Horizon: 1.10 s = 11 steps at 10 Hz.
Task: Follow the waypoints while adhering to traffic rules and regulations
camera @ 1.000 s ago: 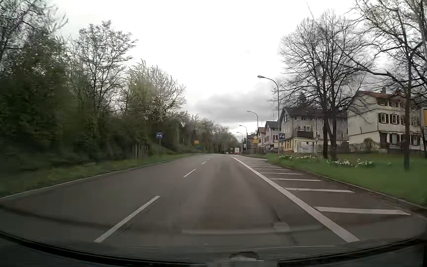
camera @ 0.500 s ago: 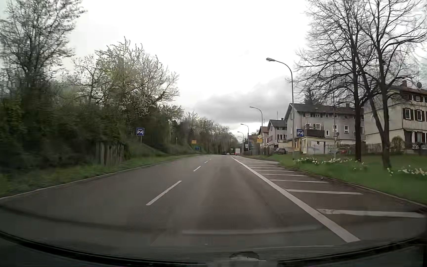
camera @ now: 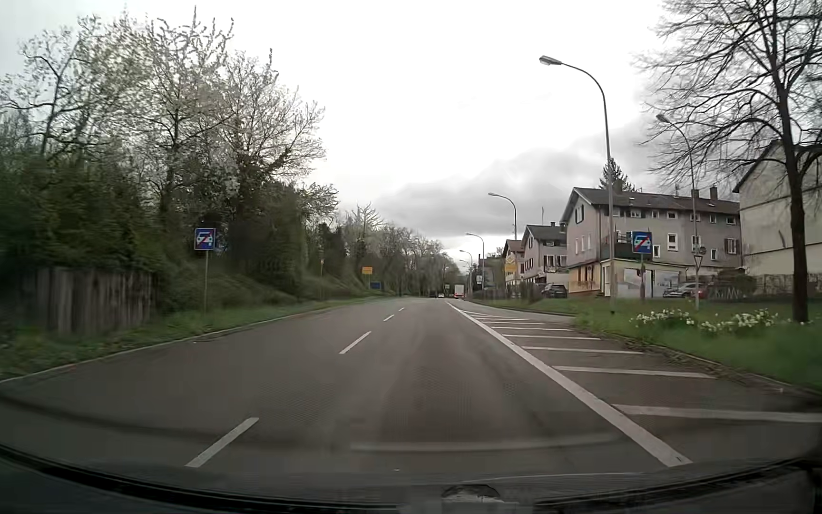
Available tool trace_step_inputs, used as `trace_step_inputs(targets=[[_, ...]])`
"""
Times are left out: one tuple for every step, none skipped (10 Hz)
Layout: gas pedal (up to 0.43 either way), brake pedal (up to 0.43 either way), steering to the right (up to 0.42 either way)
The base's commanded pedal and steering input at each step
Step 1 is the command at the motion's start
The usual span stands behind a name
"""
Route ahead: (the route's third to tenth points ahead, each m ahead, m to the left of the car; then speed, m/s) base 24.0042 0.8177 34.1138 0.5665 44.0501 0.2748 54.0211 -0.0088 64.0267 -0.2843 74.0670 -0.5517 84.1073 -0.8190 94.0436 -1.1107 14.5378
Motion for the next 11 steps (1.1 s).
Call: trace_step_inputs(targets=[[0.138, 0.000, 0.003], [0.138, 0.000, 0.003], [0.138, 0.000, 0.002], [0.130, 0.000, 0.002], [0.118, 0.000, 0.002], [0.098, 0.000, 0.002], [0.059, 0.000, 0.003], [0.000, 0.000, 0.002], [0.000, 0.000, 0.002], [0.000, 0.000, 0.002], [0.000, 0.000, 0.001]])
